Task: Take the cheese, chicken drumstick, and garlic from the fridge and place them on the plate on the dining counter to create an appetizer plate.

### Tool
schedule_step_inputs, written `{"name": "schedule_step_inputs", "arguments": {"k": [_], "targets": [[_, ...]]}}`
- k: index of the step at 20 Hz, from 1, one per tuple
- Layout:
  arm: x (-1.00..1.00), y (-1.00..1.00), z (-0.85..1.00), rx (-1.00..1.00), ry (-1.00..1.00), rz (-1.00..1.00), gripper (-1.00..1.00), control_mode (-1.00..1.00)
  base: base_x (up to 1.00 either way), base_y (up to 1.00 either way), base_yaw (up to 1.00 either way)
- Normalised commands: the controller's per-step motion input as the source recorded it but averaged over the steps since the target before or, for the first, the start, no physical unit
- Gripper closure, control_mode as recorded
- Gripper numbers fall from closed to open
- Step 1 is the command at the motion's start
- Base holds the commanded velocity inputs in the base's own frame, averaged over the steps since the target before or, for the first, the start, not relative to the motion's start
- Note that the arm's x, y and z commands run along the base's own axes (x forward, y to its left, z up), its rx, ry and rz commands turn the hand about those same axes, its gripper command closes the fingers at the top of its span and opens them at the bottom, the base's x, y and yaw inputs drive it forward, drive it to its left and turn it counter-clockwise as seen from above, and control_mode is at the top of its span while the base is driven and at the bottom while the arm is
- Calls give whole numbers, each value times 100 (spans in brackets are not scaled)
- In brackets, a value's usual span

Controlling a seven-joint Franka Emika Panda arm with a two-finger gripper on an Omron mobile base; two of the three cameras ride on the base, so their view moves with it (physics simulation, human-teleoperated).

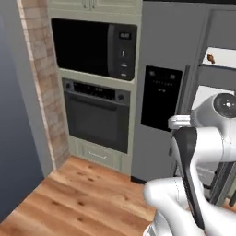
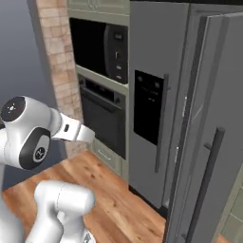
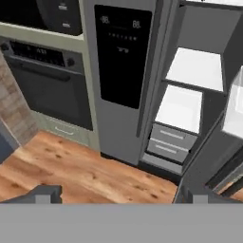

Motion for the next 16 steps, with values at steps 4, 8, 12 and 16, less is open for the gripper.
{"name": "schedule_step_inputs", "arguments": {"k": [4, 8, 12, 16], "targets": [[0, 0, 0, 0, 0, 0, -100, 100, 83, 23, -59], [0, 0, 0, 0, 0, 0, -100, 100, 62, 3, -52], [0, 0, 0, 0, 0, 0, -100, 100, 30, -3, -30], [0, 0, 0, 0, 0, 0, -100, 100, 36, -4, -9]]}}
